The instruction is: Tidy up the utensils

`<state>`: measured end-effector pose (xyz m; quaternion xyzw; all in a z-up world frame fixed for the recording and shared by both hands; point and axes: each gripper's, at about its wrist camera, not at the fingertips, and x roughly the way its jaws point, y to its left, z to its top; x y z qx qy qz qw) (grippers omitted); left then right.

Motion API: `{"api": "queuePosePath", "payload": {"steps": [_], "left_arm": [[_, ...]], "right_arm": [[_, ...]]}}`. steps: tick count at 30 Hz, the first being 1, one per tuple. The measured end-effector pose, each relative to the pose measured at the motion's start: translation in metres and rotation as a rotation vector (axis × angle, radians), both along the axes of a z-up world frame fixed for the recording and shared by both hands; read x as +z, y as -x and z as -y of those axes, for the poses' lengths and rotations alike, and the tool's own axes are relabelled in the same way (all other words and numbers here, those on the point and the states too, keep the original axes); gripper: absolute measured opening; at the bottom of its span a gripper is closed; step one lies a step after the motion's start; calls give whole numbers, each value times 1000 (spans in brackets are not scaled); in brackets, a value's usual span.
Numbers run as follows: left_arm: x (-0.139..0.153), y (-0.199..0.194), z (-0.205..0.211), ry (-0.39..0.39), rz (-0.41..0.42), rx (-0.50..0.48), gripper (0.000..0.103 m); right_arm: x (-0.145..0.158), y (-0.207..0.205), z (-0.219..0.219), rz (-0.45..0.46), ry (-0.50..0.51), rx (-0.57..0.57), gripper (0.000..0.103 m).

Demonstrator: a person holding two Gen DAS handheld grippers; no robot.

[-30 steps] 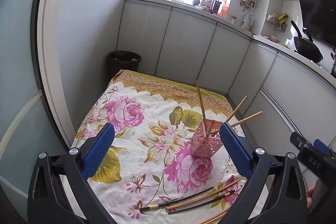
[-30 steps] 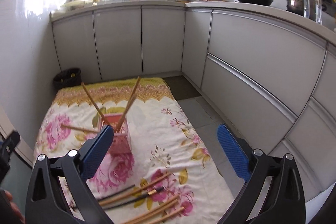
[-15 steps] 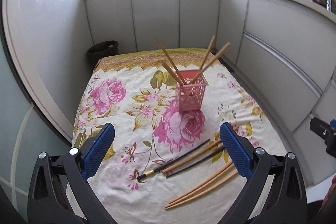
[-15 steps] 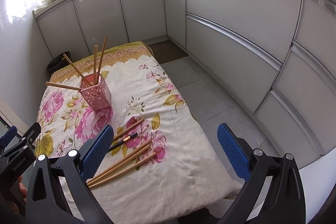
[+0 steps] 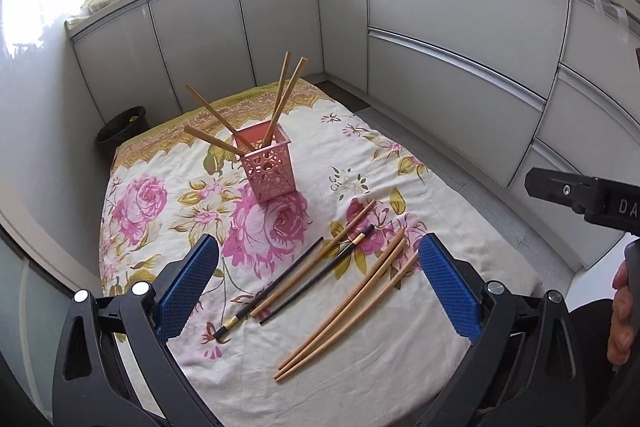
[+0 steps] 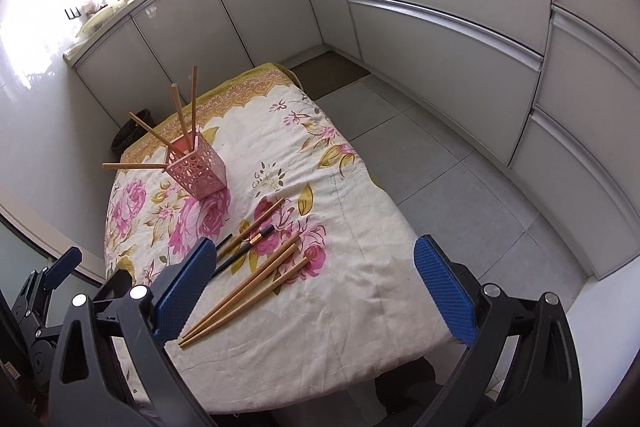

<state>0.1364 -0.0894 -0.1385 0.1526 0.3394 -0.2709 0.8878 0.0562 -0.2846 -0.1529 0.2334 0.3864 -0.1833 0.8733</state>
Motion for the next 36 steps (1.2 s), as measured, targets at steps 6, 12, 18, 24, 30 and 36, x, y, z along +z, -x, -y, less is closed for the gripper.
{"api": "queuePosePath", "payload": {"steps": [6,12,18,24,30,36], "left_arm": [[22,20,-10,24,28,0,96],[29,28,-11,29,45,9,96],[33,28,-5,67,21,29,96],[43,33,-3,120,-5,47,96],[52,37,-12,131,12,129,96],[49,36,-20,126,-15,128,96]], "right_arm": [[17,21,-12,-4,23,15,96],[26,36,-11,4,19,9,96],[42,52,-3,36,44,-18,96],[49,61,1,53,35,-34,96],[54,64,-4,77,3,-45,96],[50,66,-8,65,-31,-48,96]]}}
